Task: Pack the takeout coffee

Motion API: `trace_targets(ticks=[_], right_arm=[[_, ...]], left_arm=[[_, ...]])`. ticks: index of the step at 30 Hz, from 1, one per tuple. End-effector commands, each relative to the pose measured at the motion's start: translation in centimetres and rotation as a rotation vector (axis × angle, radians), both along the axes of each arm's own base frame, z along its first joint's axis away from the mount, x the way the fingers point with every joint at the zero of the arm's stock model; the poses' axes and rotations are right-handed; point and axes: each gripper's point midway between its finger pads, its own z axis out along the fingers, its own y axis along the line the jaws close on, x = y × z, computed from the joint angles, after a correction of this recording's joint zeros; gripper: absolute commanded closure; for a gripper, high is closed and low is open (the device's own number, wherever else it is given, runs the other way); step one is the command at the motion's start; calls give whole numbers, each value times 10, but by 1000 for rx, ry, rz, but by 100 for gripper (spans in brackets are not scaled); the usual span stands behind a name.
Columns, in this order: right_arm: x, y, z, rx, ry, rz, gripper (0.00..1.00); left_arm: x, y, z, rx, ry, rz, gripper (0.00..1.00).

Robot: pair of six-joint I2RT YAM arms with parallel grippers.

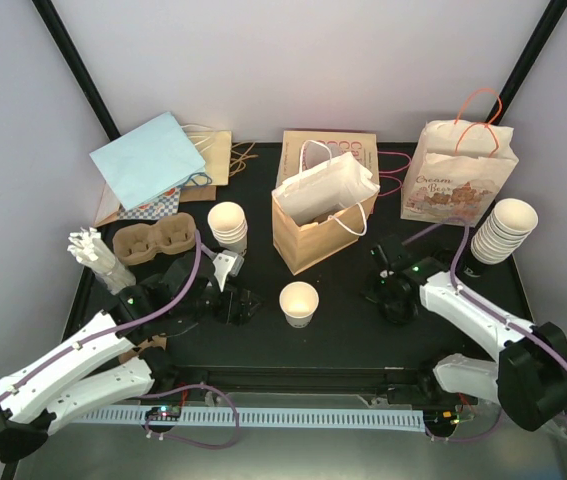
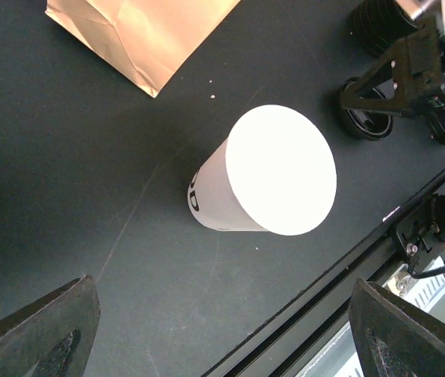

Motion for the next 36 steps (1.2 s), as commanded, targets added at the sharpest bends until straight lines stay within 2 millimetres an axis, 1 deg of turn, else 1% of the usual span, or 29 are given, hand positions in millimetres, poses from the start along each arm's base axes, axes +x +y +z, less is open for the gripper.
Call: trace_targets(ticks=[1,2,3,6,8,9,11,12,13,15,17,20,24,29,32,36], right_arm=[[23,62,45,199,-91,108,99],[25,64,54,196,-101,126,99],[28,62,63,175,-118,137,99],[38,49,92,96,-203,170,99],[38,41,102,45,-236,205,99],[36,38,103,24,-237,228,97],[28,32,96,-9,-216,264,90],[22,29,89,-17,-200,278,81],[17,28,83,-27,-183,286,75],[6,26,71,-73,-156,297,65],[-4,27,60,-110,-139,313,59],[-8,28,46,-147,-131,329,56],[-2,21,36,-243,-127,340,55],[4,10,24,-353,-101,340,57],[4,6,16,-386,-72,338,59],[3,0,9,-424,-48,328,59]], left_arm=[[7,2,6,-11,-32,25,11],[6,2,6,-9,-33,26,11],[7,3,6,-5,-34,28,11],[6,7,8,7,-41,33,10],[5,8,9,8,-47,32,10],[5,9,10,7,-49,32,10],[5,8,11,3,-55,27,10],[5,8,13,-1,-60,26,10],[5,8,13,-1,-64,24,9],[6,8,14,1,-70,21,9],[6,9,13,8,-76,22,10],[7,12,14,11,-86,32,9],[7,14,18,3,-100,42,9],[6,15,18,-1,-101,42,9],[5,15,18,-3,-102,38,9],[5,15,18,1,-106,31,9]])
